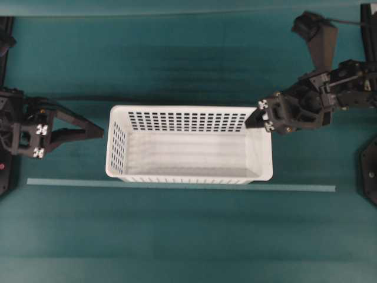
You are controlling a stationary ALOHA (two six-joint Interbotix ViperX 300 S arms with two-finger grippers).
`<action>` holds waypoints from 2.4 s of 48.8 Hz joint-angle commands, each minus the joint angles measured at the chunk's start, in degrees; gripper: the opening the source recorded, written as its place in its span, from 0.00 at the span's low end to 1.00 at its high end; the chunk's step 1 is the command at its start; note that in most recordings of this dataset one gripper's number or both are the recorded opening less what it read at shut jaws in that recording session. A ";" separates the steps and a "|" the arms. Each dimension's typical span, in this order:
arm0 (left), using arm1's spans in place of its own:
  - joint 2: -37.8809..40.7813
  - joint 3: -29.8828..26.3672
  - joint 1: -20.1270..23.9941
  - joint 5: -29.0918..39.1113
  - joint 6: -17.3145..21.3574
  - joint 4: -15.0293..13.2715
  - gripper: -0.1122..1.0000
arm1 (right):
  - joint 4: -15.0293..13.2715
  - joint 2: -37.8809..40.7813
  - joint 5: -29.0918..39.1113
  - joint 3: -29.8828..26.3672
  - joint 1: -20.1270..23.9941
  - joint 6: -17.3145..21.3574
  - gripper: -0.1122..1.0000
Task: Lift the white basket with both hands.
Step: 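Move both grippers inward toward the short ends of the white basket, then lower both grippers onto the basket end rims and close them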
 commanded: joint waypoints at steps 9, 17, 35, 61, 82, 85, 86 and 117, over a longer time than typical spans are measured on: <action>7.03 -6.59 2.64 18.28 -10.11 0.44 0.07 | -10.81 2.64 15.47 -2.72 0.26 13.62 0.12; 11.87 -8.79 2.46 24.35 -12.83 0.44 0.07 | -11.34 2.81 24.61 -2.46 0.35 16.79 0.12; 12.04 -8.17 2.20 25.58 -13.10 0.44 0.11 | -11.34 2.55 26.37 -1.58 2.64 15.91 0.15; 16.35 -9.67 2.20 28.30 -19.86 0.44 0.99 | -10.55 6.50 19.34 -1.23 1.58 24.87 0.91; 23.82 -9.76 3.96 27.42 -24.26 0.44 0.96 | -10.55 15.38 10.90 -1.93 2.46 28.56 0.94; 25.66 -9.93 3.96 27.16 -24.17 0.44 0.96 | -10.55 16.35 10.55 -1.93 2.64 28.56 0.94; 26.19 -10.02 3.87 27.07 -24.08 0.44 0.96 | -10.55 16.70 10.63 -1.93 2.64 28.56 0.94; 36.21 -8.88 4.31 17.67 -23.82 0.53 0.96 | -10.99 23.29 2.37 0.70 4.39 28.56 0.93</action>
